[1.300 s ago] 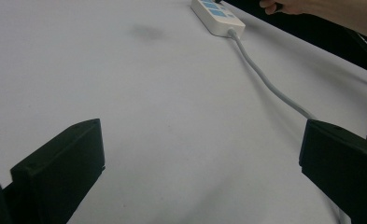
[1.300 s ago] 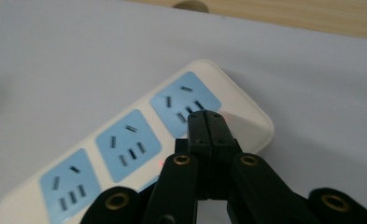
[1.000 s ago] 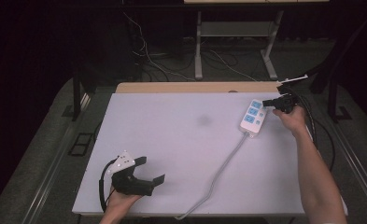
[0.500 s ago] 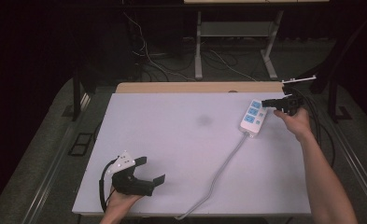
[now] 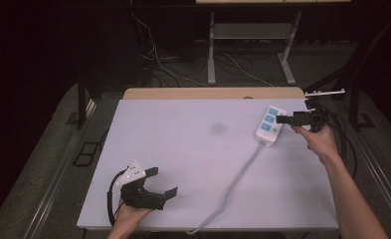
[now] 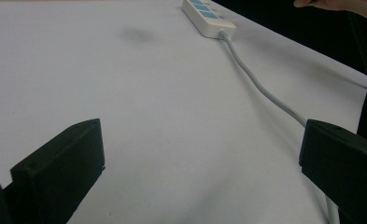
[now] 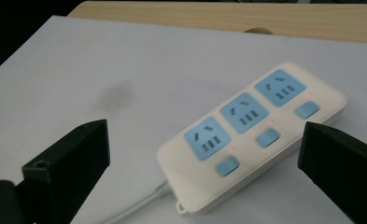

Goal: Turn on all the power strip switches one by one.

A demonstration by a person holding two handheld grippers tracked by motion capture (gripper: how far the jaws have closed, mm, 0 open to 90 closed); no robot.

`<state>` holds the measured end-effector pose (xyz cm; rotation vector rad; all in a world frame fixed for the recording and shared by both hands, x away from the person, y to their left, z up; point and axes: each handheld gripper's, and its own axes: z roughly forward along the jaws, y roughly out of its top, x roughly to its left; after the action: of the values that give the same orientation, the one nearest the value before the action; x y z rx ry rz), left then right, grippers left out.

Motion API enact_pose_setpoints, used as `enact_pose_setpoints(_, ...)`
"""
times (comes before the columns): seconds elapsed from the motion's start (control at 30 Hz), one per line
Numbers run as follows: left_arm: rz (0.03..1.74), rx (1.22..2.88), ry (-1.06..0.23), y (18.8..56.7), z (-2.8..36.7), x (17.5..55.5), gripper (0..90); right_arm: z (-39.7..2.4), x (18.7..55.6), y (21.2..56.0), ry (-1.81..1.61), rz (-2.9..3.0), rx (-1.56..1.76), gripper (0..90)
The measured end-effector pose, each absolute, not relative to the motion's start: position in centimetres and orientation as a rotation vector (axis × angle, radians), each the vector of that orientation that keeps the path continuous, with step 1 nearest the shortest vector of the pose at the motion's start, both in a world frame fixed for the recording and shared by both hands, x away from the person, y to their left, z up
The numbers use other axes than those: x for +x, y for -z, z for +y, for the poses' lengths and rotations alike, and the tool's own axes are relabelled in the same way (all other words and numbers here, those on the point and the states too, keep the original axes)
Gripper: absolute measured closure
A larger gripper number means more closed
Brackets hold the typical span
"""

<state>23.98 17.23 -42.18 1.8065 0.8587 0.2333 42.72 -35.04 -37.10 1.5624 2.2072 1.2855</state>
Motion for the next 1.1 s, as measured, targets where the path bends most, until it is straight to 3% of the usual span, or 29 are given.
enact_pose_setpoints(0.6,0.859,1.796,-0.229,42.1,17.3,24.0,0.0,-32.6,35.3,36.3,-1.39,2.273,1.41,0.2)
enact_pose_setpoints(1.1,0.882,1.791,-0.234,42.2,17.7,24.3,0.0,-31.4,28.7,38.3,-1.507,2.242,1.306,0.3)
